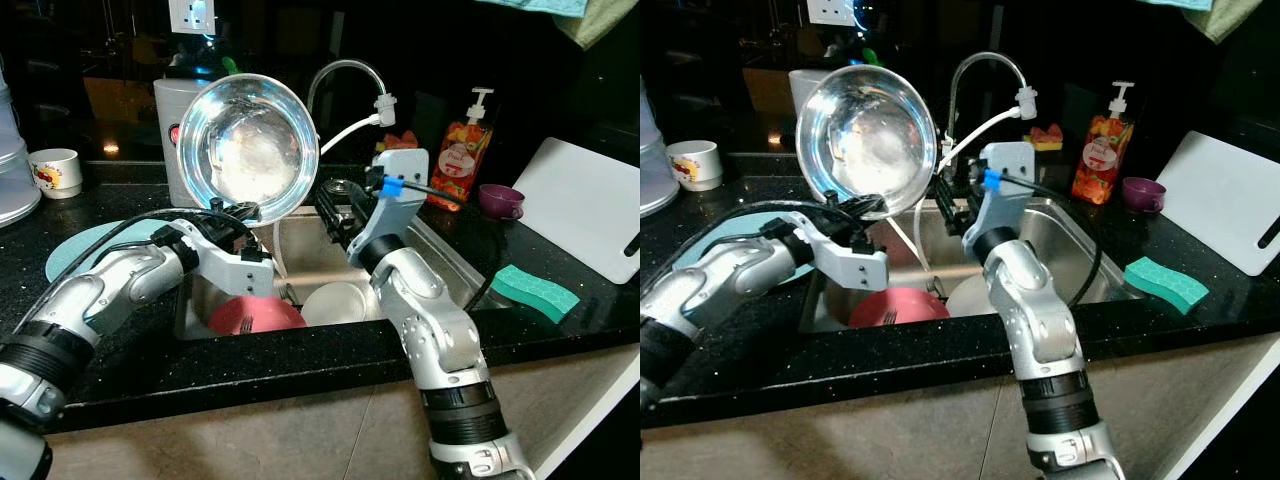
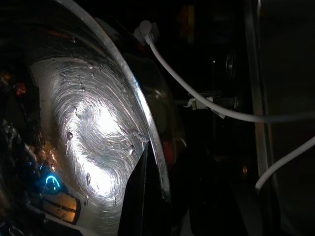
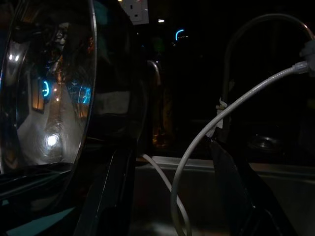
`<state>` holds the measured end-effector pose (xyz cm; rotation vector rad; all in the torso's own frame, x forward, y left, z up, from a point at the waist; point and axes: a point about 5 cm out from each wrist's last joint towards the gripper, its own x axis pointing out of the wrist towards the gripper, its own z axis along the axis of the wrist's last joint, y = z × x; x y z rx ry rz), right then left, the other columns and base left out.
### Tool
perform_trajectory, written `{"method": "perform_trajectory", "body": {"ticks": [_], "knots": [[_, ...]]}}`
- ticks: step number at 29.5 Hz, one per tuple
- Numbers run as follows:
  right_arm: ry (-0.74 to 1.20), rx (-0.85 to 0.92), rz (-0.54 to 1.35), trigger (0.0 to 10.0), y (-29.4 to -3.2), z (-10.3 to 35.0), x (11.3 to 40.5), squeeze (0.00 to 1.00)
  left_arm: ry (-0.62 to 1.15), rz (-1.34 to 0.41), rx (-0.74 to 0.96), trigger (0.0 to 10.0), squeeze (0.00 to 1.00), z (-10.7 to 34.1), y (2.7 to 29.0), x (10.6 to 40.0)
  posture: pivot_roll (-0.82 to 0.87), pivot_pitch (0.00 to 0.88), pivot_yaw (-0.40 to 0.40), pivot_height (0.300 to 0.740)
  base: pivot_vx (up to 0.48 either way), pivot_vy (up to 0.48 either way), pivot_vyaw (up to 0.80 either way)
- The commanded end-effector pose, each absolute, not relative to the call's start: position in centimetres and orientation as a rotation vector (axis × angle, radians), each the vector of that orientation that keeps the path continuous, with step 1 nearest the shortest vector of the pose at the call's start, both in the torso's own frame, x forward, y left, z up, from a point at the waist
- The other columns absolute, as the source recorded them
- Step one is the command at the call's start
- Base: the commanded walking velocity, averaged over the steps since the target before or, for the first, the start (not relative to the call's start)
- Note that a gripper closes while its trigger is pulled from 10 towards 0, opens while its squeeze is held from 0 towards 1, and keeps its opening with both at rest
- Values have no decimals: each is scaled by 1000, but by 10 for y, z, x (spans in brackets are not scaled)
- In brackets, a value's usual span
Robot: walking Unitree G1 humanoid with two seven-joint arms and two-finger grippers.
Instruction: Kitchen organization
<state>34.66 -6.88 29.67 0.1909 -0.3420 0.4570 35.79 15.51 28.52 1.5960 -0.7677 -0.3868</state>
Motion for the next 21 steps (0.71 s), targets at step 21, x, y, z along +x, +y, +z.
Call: {"method": "perform_trajectory", "body": {"ticks": [21], "knots": [[-378,191,522,10000,-68,296,335,0,-759,-354,1554,10000,0,277,150,365,129,10,-117,740,0,0,0]]}}
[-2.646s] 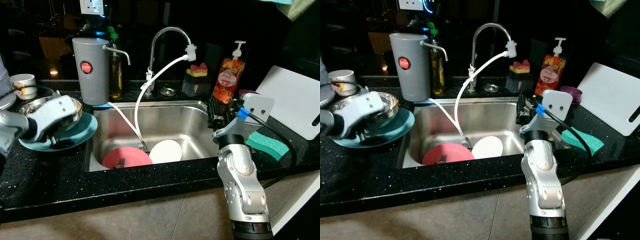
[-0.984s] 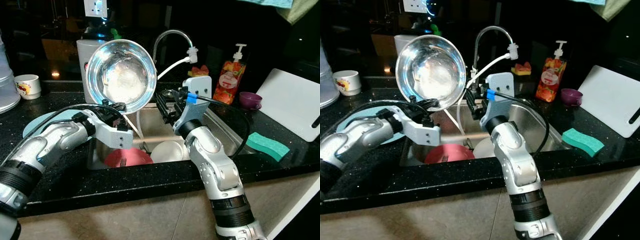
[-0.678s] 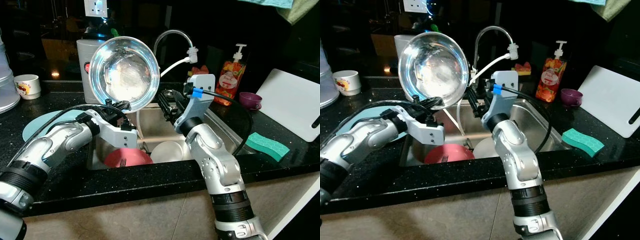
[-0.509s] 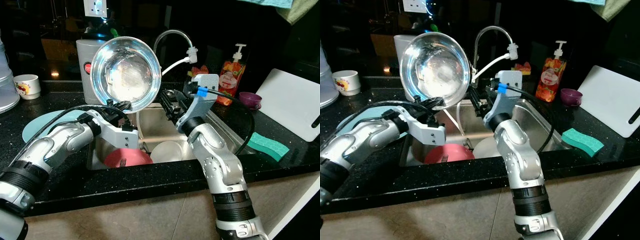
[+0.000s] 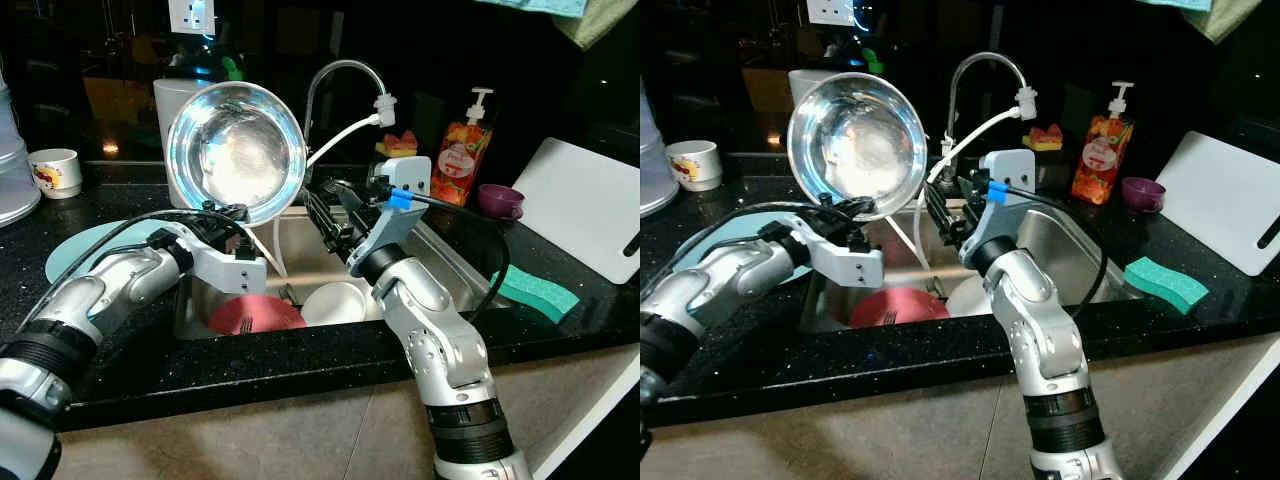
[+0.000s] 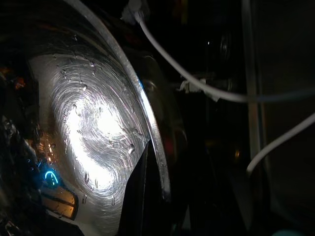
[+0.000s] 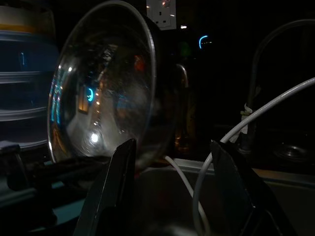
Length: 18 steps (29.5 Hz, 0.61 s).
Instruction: Kitchen organization
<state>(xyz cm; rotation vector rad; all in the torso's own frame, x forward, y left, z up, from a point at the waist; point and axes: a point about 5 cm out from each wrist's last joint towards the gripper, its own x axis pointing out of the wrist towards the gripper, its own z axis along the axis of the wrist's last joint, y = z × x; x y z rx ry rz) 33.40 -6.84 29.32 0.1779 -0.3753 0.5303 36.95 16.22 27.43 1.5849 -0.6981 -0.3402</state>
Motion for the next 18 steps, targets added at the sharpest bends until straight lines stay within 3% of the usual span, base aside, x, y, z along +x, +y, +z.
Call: {"method": "perform_trajectory", "body": {"ticks": [1,14,15,16,17,18], "knots": [[-374,198,506,10000,-68,296,337,0,-779,-371,1534,10000,0,276,142,364,130,10,-118,740,0,0,0],[-326,239,435,10000,-69,295,349,0,-896,-411,1480,10000,0,275,113,355,131,6,-124,740,0,0,0],[-298,242,388,8627,-73,292,354,0,-915,-407,1487,10000,0,275,111,353,133,3,-126,740,0,0,0],[-273,253,360,1608,-76,289,358,0,-935,-402,1501,10000,0,275,110,351,134,1,-128,740,0,0,0],[-257,262,342,1608,-78,288,360,0,-949,-399,1510,10000,0,275,110,350,134,1,-128,740,0,0,0],[-236,276,318,0,-80,286,363,0,-969,-396,1511,10000,0,274,109,348,135,0,-130,740,0,0,0]]}}
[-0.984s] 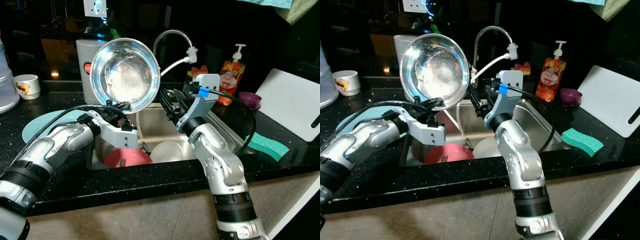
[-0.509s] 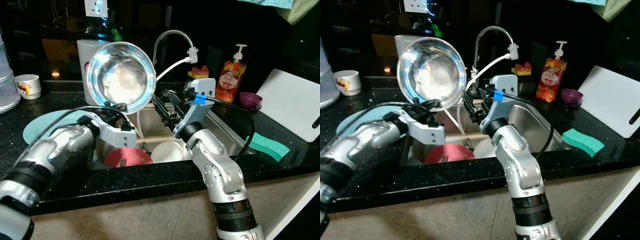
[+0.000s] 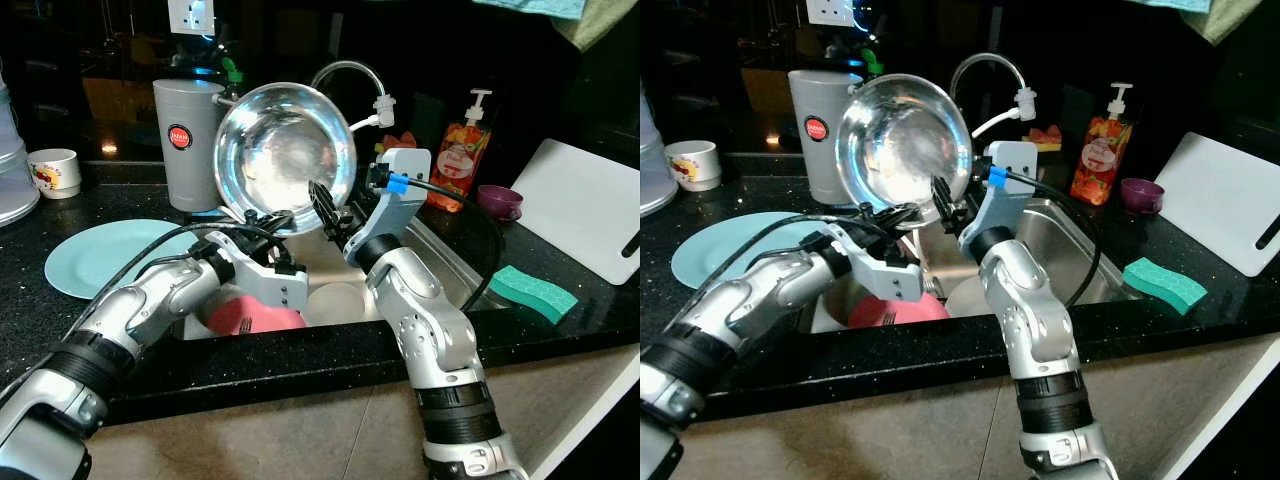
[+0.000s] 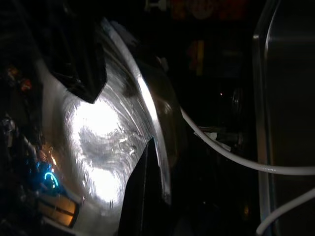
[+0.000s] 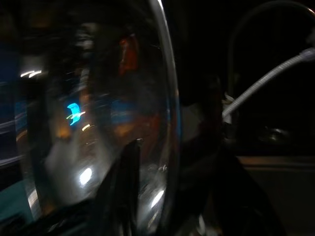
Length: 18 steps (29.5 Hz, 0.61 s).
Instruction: Kitchen organization
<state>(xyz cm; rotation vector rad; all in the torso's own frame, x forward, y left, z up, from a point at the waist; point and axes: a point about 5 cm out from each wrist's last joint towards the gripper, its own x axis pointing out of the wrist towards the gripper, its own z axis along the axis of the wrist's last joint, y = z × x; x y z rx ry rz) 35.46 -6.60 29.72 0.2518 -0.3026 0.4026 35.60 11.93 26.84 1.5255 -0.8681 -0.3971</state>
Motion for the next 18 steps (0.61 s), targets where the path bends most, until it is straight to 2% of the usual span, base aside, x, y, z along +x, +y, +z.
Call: {"method": "perform_trajectory", "body": {"ticks": [1,11,12,17,18], "knots": [[-224,285,304,0,-81,285,365,0,-982,-395,1510,10000,0,274,108,347,135,0,-130,740,0,0,0],[-195,334,218,0,-94,280,372,0,-936,-384,1501,10000,16,263,110,347,136,0,-142,740,0,0,0],[-196,332,215,0,-95,280,372,0,-919,-387,1484,10000,1000,262,110,347,136,0,-142,740,0,0,0],[-205,311,202,0,-95,280,372,0,-886,-355,1448,10000,1000,263,111,350,134,0,-142,740,0,0,0],[-207,301,194,0,-96,279,372,0,-858,-359,1394,10000,0,263,109,349,133,2,-140,740,0,0,0]]}}
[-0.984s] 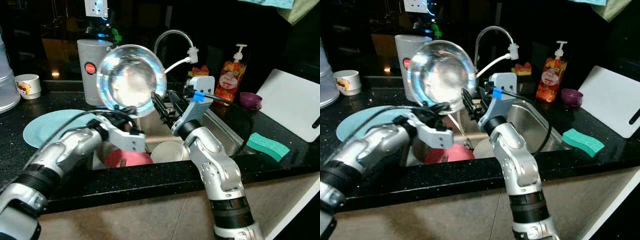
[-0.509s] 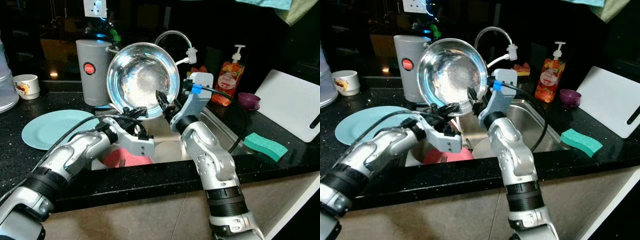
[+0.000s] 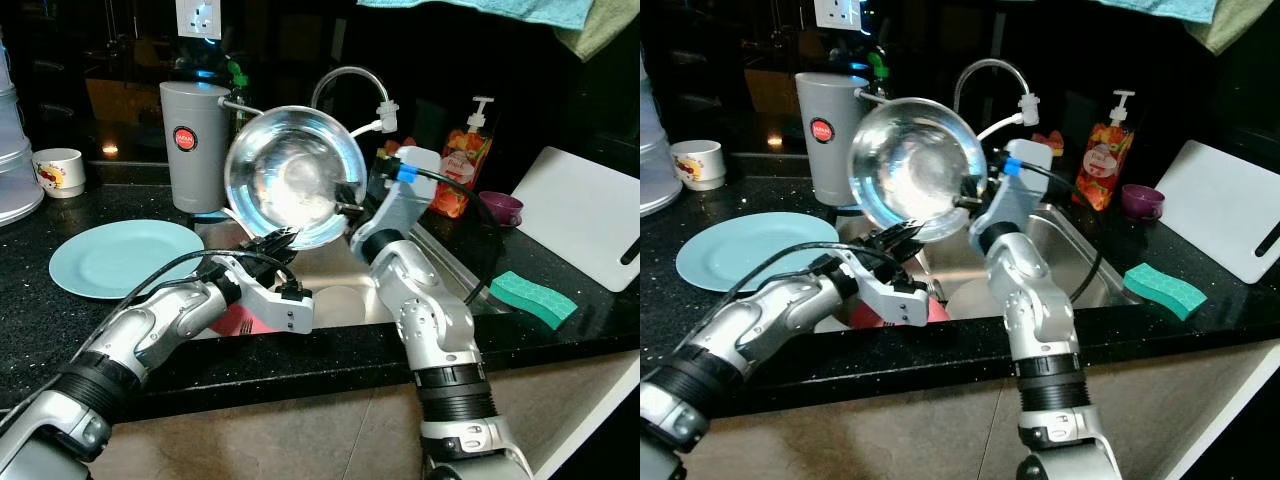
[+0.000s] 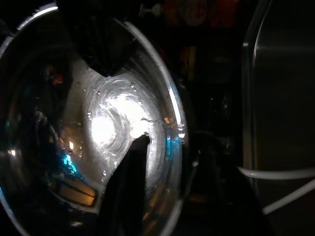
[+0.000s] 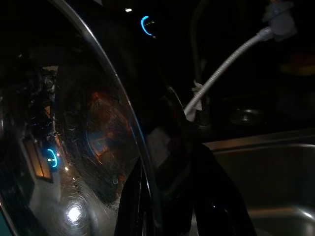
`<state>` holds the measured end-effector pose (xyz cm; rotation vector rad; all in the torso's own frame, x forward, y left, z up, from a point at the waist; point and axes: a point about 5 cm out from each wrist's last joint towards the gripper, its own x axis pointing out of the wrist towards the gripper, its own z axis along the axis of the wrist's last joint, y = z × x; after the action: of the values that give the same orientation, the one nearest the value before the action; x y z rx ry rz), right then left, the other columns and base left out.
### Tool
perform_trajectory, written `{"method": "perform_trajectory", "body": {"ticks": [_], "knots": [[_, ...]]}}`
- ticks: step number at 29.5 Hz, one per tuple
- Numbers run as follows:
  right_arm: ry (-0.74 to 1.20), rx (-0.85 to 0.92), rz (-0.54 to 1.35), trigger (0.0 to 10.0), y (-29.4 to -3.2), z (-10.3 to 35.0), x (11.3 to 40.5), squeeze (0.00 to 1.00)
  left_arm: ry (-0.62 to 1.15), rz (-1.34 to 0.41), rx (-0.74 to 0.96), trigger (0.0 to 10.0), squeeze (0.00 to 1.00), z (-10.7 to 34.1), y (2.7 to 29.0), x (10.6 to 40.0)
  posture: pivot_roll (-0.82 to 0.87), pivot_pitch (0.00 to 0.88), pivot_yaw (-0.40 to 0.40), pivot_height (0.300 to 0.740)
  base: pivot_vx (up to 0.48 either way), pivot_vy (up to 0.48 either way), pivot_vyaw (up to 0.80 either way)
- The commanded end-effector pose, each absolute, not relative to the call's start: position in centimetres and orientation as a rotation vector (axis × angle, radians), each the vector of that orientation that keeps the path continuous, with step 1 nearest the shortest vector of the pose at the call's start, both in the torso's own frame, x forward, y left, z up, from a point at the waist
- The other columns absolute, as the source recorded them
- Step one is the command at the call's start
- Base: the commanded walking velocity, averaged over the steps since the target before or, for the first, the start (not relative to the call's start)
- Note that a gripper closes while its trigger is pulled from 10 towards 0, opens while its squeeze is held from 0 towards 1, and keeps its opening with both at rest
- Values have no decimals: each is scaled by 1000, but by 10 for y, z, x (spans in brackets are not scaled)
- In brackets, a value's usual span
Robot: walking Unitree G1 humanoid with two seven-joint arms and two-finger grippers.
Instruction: Kitchen organization
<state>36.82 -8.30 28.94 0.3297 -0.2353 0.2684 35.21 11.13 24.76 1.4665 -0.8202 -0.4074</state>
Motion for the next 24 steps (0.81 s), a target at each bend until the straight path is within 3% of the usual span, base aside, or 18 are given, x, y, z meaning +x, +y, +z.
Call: {"method": "perform_trajectory", "body": {"ticks": [1,10,12,13,15,17,20,23,24], "knots": [[-207,299,186,0,-97,277,372,0,-853,-367,1355,10000,0,263,107,347,133,2,-140,740,0,0,0],[-199,293,97,0,-111,266,377,0,-783,-542,1207,10000,0,247,90,320,134,21,-130,740,0,0,0],[-203,310,23,10000,-126,260,382,0,-657,-609,975,10000,0,248,89,310,137,23,-126,740,0,0,0],[-203,310,23,10000,-126,260,382,0,-657,-609,975,10000,0,248,89,310,137,23,-126,740,0,0,0],[-187,308,-43,10000,-139,251,386,0,-524,-626,621,10000,0,248,86,300,137,23,-126,740,0,0,0],[-182,230,-49,10000,-139,246,388,0,-458,-570,450,10000,0,253,89,302,153,34,-131,740,0,0,0],[-181,144,-43,10000,-137,243,389,0,-402,-517,319,10000,0,257,94,306,153,34,-131,740,0,0,0],[-79,-95,121,10000,-113,222,399,0,-178,-171,-70,10000,0,255,137,339,169,44,-131,740,0,0,0],[-79,-95,121,10000,-113,222,399,0,-178,-171,-70,10000,0,255,137,339,169,44,-131,740,0,0,0]]}}
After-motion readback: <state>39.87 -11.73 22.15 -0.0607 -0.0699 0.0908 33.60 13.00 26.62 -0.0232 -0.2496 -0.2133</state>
